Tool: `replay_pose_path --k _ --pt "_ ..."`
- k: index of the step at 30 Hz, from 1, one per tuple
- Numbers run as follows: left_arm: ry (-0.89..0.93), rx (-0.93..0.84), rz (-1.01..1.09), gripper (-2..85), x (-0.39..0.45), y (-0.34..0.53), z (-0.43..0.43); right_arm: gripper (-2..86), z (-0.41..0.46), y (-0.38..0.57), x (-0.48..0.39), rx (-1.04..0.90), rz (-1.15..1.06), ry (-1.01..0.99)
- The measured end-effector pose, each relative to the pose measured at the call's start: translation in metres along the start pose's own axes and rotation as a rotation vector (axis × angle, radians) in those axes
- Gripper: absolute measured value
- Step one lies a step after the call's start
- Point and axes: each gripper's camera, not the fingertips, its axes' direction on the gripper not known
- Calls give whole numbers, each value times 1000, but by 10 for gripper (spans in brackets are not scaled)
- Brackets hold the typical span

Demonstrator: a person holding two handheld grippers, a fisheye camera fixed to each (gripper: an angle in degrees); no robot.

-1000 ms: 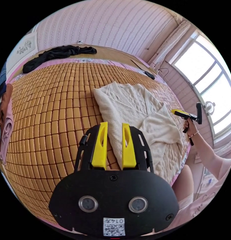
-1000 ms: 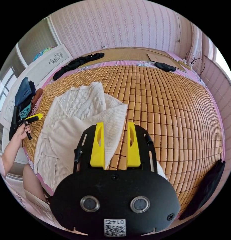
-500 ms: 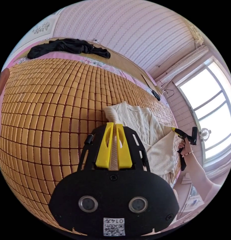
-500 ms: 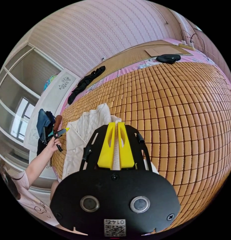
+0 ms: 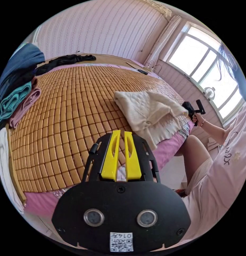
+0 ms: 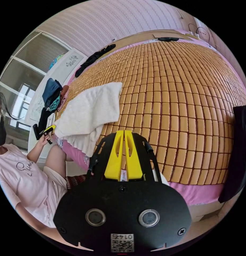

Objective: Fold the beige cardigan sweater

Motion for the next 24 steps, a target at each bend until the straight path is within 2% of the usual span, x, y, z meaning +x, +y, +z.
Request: replay_pose_path --k 4,7,10,11,13,15,16,17,20,22,24 --pt "-2 3 -84 35 9 19 -6 12 -5 17 -22 78 49 -42" --pt "-11 53 -109 58 18 10 4 43 10 12 -59 85 -17 -19" --pt "26 105 -205 104 20 -5 23 113 26 0 -52 135 103 128" --pt "54 119 -237 121 22 -11 33 142 31 -7 -41 157 156 128" --pt "64 94 -231 123 27 -20 53 144 38 -16 -22 198 235 91" --pt "53 -19 -214 100 32 -28 78 113 43 -24 -6 210 272 -32" --pt "65 -100 -189 73 35 -31 90 63 48 -30 2 165 273 -145" --pt "80 -69 -174 56 35 -32 86 34 44 -30 5 183 262 -235" --pt "110 -17 -165 46 33 -32 54 20 7 -14 9 252 228 -345" --pt "117 -28 -146 40 32 -29 38 16 -5 -4 13 223 216 -366" --pt "92 -87 -141 33 30 -22 34 14 -1 2 17 139 221 -305"
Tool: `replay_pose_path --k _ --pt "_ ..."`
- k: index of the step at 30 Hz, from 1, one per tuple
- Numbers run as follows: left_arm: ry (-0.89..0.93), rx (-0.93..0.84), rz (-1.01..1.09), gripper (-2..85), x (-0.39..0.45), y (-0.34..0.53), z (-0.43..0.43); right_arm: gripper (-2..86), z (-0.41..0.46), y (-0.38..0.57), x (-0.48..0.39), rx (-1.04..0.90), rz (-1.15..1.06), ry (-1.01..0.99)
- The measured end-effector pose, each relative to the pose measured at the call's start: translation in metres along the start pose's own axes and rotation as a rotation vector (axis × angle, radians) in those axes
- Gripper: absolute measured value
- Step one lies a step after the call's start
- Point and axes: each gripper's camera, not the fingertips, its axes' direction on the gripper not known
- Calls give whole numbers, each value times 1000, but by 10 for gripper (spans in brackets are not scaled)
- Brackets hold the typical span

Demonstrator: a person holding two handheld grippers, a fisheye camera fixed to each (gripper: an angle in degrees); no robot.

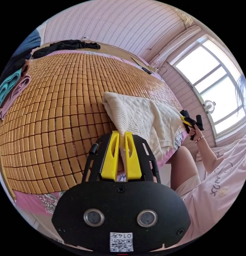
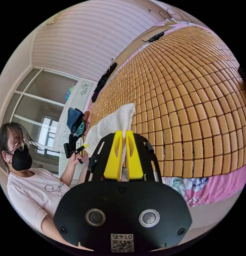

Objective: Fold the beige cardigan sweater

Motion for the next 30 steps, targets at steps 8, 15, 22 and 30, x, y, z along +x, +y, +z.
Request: replay_pose_path --k 8,15,22,30 --pt "44 -20 -80 27 -2 24 5 13 28 24 14 -32 52 1" --pt "-135 -97 12 7 30 35 5 8 43 35 0 -87 48 107" --pt "-565 -38 258 -9 109 55 3 -1 95 35 -122 -149 -320 568" --pt "-72 64 381 -10 218 75 75 -4 314 -2 -252 -429 -800 570"
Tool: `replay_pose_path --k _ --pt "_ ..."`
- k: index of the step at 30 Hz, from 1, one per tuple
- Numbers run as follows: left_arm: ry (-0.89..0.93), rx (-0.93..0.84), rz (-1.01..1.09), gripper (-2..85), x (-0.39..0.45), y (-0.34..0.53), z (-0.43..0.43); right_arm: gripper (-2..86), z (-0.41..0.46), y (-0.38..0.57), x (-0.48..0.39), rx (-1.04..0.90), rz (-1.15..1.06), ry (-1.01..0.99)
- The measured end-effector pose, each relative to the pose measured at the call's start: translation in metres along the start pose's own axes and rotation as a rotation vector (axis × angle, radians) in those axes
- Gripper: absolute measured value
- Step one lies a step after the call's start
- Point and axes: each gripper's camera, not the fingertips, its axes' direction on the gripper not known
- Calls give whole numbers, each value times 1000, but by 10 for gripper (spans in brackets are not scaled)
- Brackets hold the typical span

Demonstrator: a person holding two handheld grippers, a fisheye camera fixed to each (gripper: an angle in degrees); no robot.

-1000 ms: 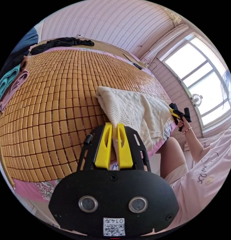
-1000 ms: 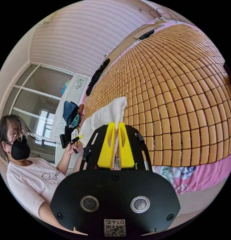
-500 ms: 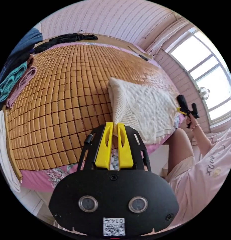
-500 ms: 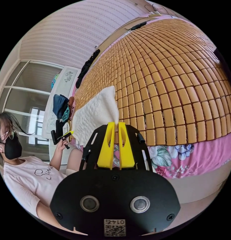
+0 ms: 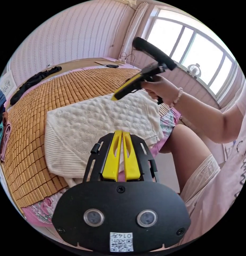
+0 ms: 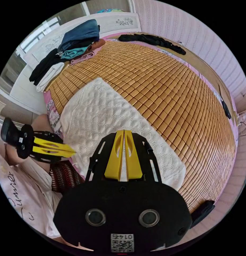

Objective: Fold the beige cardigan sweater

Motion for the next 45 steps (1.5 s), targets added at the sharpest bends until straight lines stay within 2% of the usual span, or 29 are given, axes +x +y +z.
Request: replay_pose_path --k 2,3,4,8,10,12,15,18,20,22,26,29,32,33,34,35,38,42,45 --pt "-47 -3 76 -10 25 2 18 -4 49 -29 -5 -163 -46 15" --pt "-52 -38 88 -10 29 4 26 -5 48 -31 -6 -139 -43 18" --pt "-21 -169 116 -10 36 9 47 -5 51 -35 -7 -159 -58 21" --pt "-46 -134 181 -10 57 27 54 -5 46 -63 -8 -298 -132 -6" --pt "-58 -155 217 -10 63 28 55 -5 39 -72 -2 -249 -105 -5" --pt "-58 -150 209 -9 66 31 58 -5 68 -76 7 -314 -73 -37" --pt "-63 -144 205 -8 71 36 62 -5 66 -71 22 -255 -19 -100" --pt "-83 -136 209 -3 80 38 61 -4 33 -33 41 -84 45 -194" --pt "-52 -84 262 18 91 41 51 -4 -6 34 58 105 146 -292" --pt "13 -49 283 44 99 42 48 -3 -20 96 70 173 282 -324" --pt "79 4 321 99 123 32 54 -2 -18 224 81 115 574 -317" --pt "78 -23 337 156 143 17 79 2 -22 290 85 170 744 -335" --pt "46 -128 385 124 162 11 118 17 -20 315 92 226 793 -426" --pt "6 -98 376 111 164 12 118 21 -19 317 93 232 795 -429" --pt "-32 -81 379 92 166 12 119 84 -17 319 96 256 777 -448" --pt "-6 -101 355 67 162 10 119 124 -14 318 98 271 743 -502" --pt "68 -170 215 25 142 -1 107 152 -4 317 106 282 727 -591" --pt "36 -118 255 19 149 -6 71 207 12 327 99 336 838 -627" --pt "-2 -95 268 18 157 -6 46 227 16 355 94 553 973 -748"
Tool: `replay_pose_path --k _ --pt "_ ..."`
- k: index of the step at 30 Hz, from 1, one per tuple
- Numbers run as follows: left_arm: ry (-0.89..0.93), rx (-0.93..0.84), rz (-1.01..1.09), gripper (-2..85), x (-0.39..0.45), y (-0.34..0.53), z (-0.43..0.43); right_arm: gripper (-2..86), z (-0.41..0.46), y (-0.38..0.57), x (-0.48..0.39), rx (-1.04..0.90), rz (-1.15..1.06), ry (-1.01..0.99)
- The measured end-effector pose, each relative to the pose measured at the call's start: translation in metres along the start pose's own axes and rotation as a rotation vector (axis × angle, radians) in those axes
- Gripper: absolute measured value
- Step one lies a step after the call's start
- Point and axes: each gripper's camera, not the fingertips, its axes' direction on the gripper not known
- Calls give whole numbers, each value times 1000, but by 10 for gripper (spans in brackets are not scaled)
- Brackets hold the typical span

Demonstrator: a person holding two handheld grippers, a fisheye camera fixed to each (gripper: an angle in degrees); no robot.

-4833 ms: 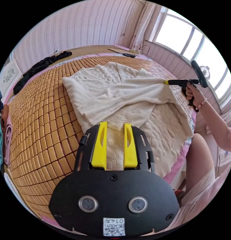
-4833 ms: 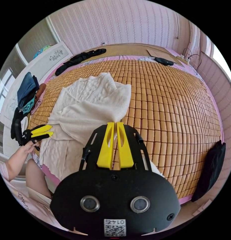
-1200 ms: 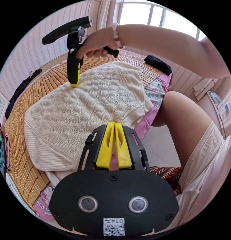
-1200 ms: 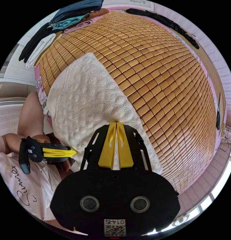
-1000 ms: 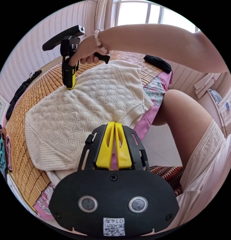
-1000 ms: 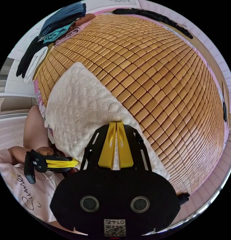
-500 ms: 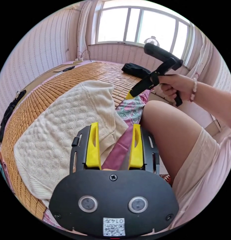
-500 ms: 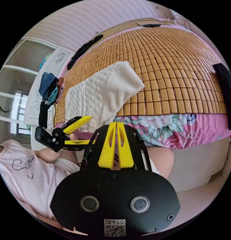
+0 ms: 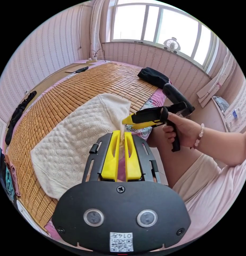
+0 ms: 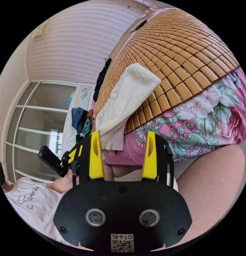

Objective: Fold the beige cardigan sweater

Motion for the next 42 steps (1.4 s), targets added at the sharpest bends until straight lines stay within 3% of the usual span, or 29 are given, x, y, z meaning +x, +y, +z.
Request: replay_pose_path --k 4,9,19,21,25,28,32,36,42 --pt "5 18 -28 18 8 9 -23 189 -12 4 34 167 149 -189" --pt "-7 -23 1 19 24 25 -28 47 -24 8 59 207 291 -266" --pt "155 115 -30 22 31 31 -40 26 -92 25 -77 220 -149 8" --pt "144 125 -46 26 25 36 -44 40 -68 21 -121 141 -252 88" --pt "13 90 -173 38 -8 69 -57 79 71 21 -219 -198 -534 202" --pt "-86 36 -312 48 -37 106 -67 70 164 27 -244 -440 -605 244" --pt "-94 42 -482 50 -65 141 -83 24 166 42 -249 -393 -642 204" --pt "-76 45 -520 53 -76 143 -79 21 152 54 -237 -359 -626 260" --pt "-121 38 -560 136 -96 119 -57 90 164 64 -247 -335 -735 469"
